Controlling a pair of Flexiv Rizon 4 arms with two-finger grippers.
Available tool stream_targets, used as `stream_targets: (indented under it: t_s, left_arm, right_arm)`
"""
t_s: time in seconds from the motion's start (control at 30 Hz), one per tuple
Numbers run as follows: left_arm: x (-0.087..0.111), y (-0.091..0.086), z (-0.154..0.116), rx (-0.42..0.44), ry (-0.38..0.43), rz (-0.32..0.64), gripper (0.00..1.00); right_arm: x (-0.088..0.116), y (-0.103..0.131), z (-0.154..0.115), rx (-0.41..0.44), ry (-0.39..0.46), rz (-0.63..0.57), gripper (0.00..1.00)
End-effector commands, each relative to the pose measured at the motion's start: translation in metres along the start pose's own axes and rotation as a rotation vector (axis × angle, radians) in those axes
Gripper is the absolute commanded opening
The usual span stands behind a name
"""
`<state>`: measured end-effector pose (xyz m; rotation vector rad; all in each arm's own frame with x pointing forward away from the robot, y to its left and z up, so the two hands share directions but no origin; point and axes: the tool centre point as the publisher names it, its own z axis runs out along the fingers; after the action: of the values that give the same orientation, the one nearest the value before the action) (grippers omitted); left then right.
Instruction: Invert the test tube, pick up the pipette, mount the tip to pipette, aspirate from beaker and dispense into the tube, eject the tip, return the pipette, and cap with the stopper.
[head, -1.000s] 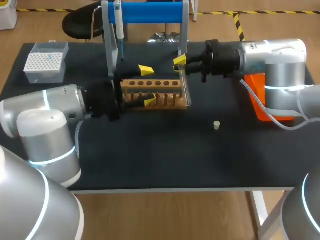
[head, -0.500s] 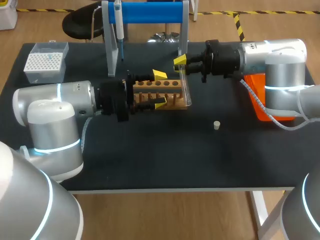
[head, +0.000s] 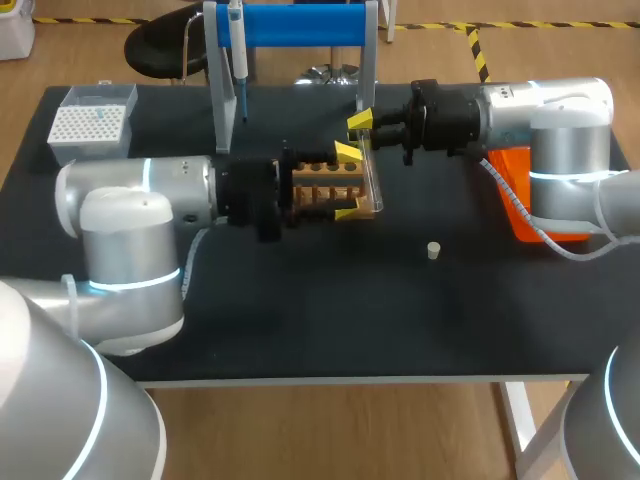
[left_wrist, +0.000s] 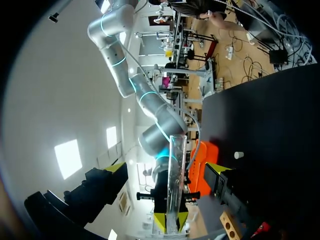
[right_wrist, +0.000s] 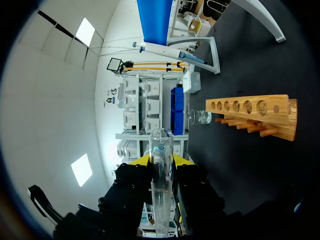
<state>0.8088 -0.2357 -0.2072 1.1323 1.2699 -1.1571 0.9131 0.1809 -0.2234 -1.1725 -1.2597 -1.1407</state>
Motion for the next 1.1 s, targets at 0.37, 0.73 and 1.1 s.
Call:
stream_targets:
  t_s: [0.37,0.73,1.1]
  left_arm:
    - [-0.002,0.002,0.021,0.001,0.009,0.056,0.97]
    - [-0.001,0.002,0.028,-0.014,0.007,0.077,0.88]
    - [0.002,0.003,0.032,0.003,0.008,0.055,0.83]
  right_arm:
    - [0.001,0.000,0.000,0.000,-0.004,0.000,0.00]
    - [0.001,0.000,0.000,0.000,-0.004,0.000,0.00]
    - [0.001,0.000,0.000,0.000,-0.004,0.000,0.00]
